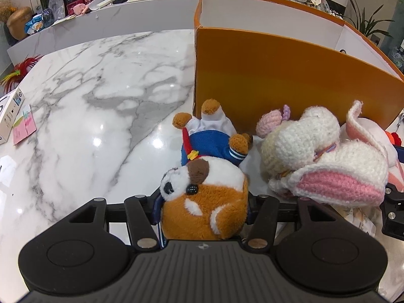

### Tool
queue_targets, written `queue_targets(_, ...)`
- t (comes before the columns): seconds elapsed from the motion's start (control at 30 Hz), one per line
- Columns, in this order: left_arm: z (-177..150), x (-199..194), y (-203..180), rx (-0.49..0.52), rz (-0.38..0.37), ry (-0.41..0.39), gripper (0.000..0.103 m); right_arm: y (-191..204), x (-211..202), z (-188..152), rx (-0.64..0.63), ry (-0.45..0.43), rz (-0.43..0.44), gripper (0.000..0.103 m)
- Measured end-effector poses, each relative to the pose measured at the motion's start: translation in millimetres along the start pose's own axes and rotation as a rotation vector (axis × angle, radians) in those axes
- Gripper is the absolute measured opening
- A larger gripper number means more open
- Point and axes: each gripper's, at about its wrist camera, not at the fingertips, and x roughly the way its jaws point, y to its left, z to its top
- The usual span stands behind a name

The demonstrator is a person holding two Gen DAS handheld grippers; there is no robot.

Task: Organize objects
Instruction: 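Lift and carry both plush toys over the orange box with both tools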

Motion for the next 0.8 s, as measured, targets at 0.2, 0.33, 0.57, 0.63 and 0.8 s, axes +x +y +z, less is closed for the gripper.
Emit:
queue_targets(0.2,0,1,0,-0.001,0.007,0.0,0.066,-3,1,-4,0.043,-0.025,0.015,0.07)
queue_targets(0.33,0,1,0,-0.001,0.008,0.003,0.066,1,2,-1,0.047,0.001,0.006,0.068)
queue_targets(0.57,0,-10,-2,0.007,0.013,-0.017,0.065,-6,-9,3,0.12,-0.013,0.031,0.065)
queue_targets(0.63,0,-14,-2,0.006,0.02,-0.027,0.065,-8,-14,3,0.136,-0.015,0.04,0.065)
queue_targets(0.8,1,-30,-3,0.001,0.038,-0.059,0.065,-10,-28,2,0.14,-0.022,0.034,0.065)
